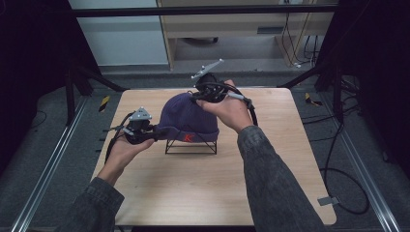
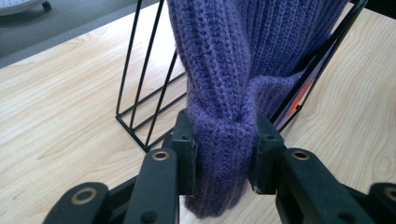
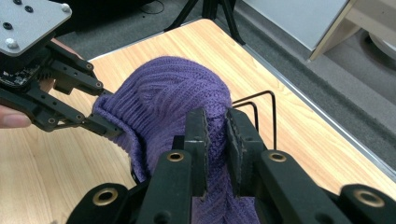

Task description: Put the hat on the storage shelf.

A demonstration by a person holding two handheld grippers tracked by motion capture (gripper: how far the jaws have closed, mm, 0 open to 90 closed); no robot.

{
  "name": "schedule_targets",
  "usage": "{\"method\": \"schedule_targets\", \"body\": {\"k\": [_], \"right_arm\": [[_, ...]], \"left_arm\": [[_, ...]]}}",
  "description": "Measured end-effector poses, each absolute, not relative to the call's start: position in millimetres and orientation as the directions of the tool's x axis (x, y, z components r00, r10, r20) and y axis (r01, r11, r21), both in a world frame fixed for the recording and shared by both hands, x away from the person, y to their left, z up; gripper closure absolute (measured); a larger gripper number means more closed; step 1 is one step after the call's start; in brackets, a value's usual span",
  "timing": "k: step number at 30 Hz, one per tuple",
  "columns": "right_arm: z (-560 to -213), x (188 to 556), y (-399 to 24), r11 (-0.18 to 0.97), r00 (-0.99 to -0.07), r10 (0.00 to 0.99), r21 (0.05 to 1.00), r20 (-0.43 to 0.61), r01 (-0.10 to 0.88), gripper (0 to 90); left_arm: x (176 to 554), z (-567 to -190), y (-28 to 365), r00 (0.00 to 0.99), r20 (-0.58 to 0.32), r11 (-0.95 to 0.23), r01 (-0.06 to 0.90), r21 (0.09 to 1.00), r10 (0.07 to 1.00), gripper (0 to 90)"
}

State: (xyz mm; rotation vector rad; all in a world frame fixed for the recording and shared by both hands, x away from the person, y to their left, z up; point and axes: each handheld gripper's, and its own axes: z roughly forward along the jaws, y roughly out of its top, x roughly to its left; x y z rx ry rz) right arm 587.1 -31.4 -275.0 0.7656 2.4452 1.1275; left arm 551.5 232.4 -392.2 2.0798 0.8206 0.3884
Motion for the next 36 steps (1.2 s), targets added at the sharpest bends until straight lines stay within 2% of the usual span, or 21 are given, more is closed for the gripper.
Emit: {"method": "schedule_targets", "body": {"k": [36], "right_arm": [[-302, 585, -30, 0.559, -0.806, 0.59, 0.747, -0.053, 0.36, 79.2]], "left_arm": [[551, -417, 231, 0.729, -0.038, -0.434, 0.448, 0.782, 0.683, 66.3]]}}
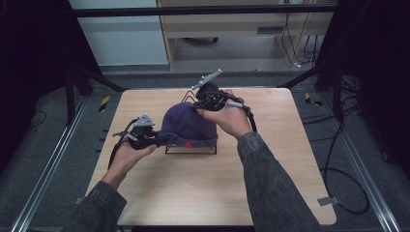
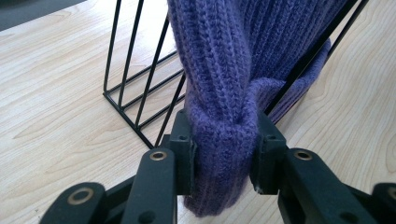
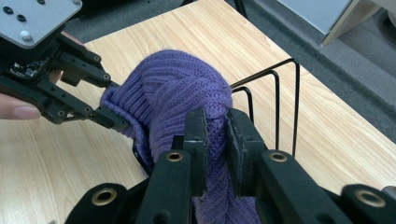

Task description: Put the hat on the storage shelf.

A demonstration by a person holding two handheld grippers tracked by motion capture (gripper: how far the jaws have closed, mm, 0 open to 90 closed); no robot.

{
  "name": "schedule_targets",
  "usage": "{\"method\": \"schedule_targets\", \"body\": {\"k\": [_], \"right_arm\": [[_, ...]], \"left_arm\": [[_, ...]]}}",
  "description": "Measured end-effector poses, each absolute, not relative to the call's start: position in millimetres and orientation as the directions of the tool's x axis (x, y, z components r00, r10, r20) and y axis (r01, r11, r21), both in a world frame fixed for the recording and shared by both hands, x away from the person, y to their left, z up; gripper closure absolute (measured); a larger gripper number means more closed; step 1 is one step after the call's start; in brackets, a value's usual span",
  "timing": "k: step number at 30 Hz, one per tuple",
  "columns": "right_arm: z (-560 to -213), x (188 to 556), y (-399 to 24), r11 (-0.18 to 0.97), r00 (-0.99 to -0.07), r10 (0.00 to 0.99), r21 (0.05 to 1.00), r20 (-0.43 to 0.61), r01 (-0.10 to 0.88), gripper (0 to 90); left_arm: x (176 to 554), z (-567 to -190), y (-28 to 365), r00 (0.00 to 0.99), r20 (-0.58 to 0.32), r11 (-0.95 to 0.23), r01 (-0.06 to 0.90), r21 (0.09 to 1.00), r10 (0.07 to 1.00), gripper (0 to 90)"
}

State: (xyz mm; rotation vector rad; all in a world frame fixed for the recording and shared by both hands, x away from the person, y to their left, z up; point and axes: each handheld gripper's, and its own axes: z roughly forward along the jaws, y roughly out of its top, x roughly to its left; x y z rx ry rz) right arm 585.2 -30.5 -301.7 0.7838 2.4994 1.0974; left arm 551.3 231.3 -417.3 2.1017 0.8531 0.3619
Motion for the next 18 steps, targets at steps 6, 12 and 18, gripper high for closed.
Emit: {"method": "schedule_targets", "body": {"k": [6, 12, 18], "right_arm": [[-302, 584, -29, 0.569, -0.812, 0.581, 0.741, -0.054, 0.358, 78.9], [-304, 582, -27, 0.587, -0.819, 0.571, 0.728, -0.061, 0.354, 78.7], [-307, 581, -24, 0.592, -0.822, 0.567, 0.721, -0.054, 0.361, 78.4]], "left_arm": [[552, -419, 231, 0.73, -0.034, -0.443, 0.45, 0.775, 0.682, 65.5], [552, -426, 233, 0.727, -0.043, -0.438, 0.459, 0.773, 0.685, 64.1], [551, -432, 235, 0.726, -0.047, -0.437, 0.464, 0.771, 0.686, 63.3]]}}
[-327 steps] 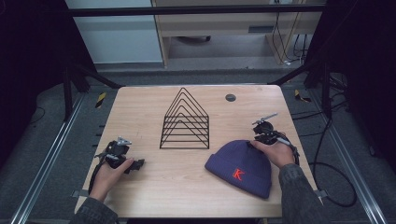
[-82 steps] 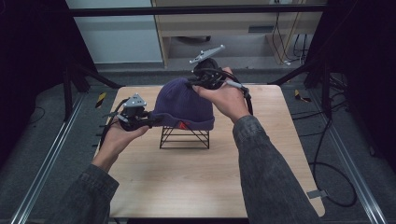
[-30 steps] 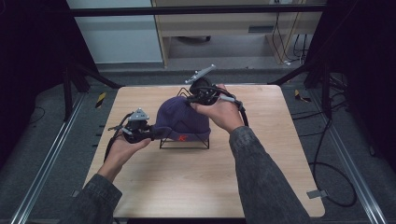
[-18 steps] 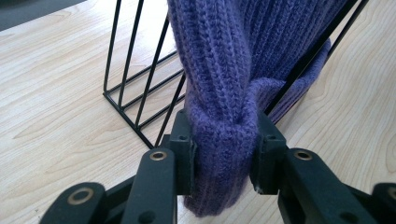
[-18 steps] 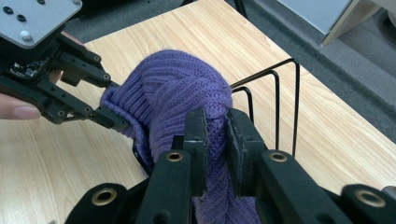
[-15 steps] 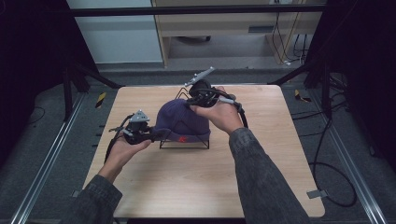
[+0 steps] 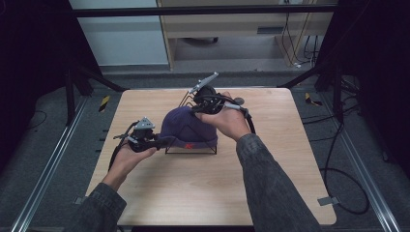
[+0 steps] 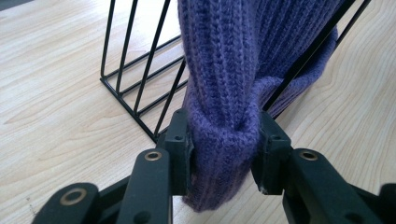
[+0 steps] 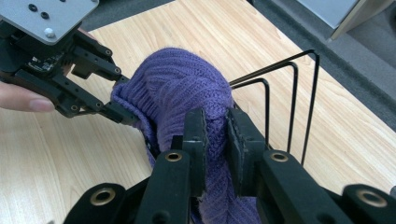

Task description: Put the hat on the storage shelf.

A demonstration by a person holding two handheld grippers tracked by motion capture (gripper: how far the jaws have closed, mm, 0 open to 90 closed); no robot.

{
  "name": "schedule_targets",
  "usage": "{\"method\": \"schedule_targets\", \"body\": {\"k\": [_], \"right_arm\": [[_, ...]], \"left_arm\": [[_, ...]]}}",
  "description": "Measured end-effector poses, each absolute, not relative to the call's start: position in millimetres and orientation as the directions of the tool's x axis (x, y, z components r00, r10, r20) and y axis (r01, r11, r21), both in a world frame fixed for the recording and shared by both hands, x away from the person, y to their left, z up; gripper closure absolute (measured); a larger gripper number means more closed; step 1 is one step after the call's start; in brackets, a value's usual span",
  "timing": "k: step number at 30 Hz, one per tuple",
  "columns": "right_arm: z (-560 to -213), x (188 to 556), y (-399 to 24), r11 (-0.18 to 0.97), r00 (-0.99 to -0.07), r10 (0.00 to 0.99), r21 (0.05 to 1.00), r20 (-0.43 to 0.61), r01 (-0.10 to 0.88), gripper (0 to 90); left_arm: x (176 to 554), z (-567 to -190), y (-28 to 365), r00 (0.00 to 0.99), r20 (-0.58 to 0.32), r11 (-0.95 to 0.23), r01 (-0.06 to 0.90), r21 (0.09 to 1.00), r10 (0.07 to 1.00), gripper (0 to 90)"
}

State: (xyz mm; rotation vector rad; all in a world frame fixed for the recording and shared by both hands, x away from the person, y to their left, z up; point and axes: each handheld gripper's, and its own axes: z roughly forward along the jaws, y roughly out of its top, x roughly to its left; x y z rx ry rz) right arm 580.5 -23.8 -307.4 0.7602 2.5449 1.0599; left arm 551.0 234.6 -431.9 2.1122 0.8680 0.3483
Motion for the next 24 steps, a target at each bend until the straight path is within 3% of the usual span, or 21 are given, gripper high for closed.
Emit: {"method": "schedule_targets", "body": {"k": [24], "right_arm": [[-307, 578, -22, 0.581, -0.822, 0.568, 0.729, -0.045, 0.361, 70.2]], "left_arm": [[552, -445, 243, 0.71, -0.06, -0.432, 0.491, 0.757, 0.701, 59.3]]}}
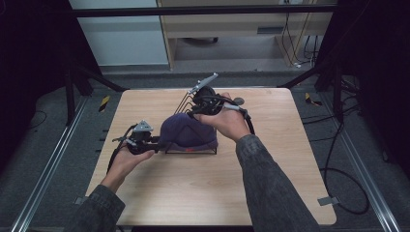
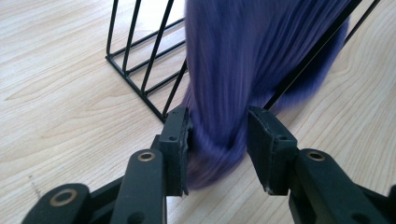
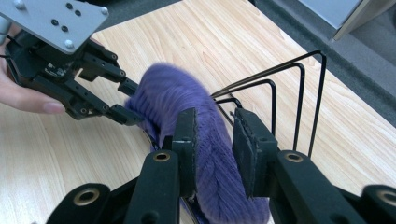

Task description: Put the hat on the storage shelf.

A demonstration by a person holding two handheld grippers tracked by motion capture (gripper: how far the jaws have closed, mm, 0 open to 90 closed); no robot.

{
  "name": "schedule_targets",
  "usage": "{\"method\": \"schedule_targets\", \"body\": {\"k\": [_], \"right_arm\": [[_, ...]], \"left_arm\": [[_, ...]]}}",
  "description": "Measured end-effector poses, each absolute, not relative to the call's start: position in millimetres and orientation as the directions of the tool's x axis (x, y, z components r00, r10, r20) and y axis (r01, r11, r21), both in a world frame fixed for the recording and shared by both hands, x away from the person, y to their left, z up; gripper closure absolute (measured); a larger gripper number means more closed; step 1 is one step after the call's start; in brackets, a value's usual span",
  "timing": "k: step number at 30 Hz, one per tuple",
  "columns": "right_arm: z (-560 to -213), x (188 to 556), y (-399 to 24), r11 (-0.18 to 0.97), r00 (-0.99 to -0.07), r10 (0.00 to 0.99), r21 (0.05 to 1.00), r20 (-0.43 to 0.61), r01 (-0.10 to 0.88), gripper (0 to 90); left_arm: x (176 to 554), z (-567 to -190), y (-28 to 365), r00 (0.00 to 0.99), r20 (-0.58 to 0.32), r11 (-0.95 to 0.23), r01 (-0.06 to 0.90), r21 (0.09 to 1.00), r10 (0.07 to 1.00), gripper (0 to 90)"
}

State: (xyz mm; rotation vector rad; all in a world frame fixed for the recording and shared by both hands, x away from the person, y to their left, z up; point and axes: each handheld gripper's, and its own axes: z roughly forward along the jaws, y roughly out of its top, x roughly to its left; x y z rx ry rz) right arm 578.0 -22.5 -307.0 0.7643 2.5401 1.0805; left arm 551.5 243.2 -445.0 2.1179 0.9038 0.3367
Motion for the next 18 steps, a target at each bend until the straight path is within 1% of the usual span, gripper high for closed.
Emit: {"method": "schedule_targets", "body": {"k": [8, 18], "right_arm": [[-304, 575, -25, 0.572, -0.814, 0.579, 0.736, -0.049, 0.362, 66.2], [-300, 569, -26, 0.561, -0.807, 0.588, 0.746, -0.054, 0.359, 55.4]], "left_arm": [[548, -442, 248, 0.7, -0.06, -0.412, 0.485, 0.771, 0.711, 56.8], [538, -438, 250, 0.695, -0.042, -0.407, 0.467, 0.785, 0.717, 45.9]]}}
